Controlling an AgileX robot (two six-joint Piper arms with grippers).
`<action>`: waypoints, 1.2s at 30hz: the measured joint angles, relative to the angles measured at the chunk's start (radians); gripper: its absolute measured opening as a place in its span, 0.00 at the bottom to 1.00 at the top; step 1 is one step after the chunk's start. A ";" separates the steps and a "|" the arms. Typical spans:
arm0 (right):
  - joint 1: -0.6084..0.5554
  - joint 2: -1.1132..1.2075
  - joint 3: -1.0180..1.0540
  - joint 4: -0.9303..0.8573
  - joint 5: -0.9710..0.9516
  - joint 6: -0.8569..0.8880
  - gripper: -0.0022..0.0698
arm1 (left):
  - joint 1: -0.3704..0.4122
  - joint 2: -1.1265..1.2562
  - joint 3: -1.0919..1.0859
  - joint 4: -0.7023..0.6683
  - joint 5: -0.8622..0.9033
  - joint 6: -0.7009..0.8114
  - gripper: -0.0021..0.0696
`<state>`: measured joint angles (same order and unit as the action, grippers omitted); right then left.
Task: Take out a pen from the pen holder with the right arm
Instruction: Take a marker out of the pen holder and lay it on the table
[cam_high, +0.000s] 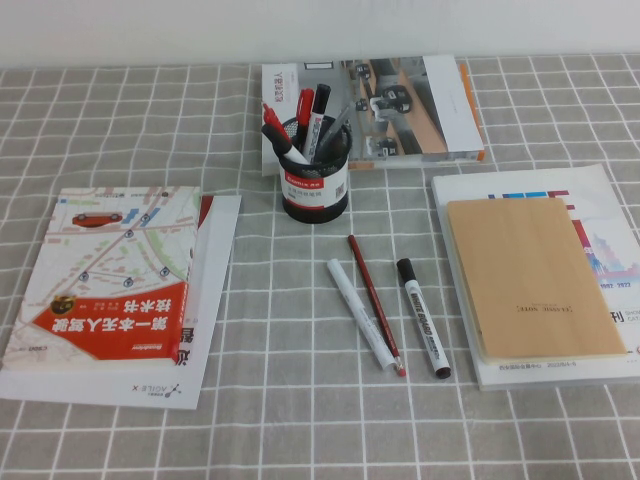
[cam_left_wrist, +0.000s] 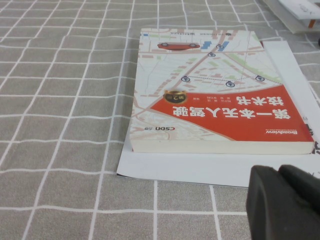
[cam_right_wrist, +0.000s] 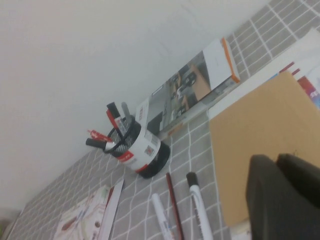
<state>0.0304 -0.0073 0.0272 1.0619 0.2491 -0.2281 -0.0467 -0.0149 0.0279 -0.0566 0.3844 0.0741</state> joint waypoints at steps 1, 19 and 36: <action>0.000 0.005 -0.009 0.000 0.020 0.000 0.01 | 0.000 0.000 0.000 0.000 0.000 0.000 0.02; 0.000 0.633 -0.459 -0.274 0.392 -0.189 0.01 | 0.000 0.000 0.000 0.000 0.000 0.000 0.02; 0.329 1.203 -0.894 -0.378 0.320 -0.260 0.01 | 0.000 0.000 0.000 0.000 0.000 0.000 0.02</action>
<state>0.3597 1.1959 -0.8671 0.6842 0.5692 -0.4877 -0.0467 -0.0149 0.0279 -0.0566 0.3844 0.0741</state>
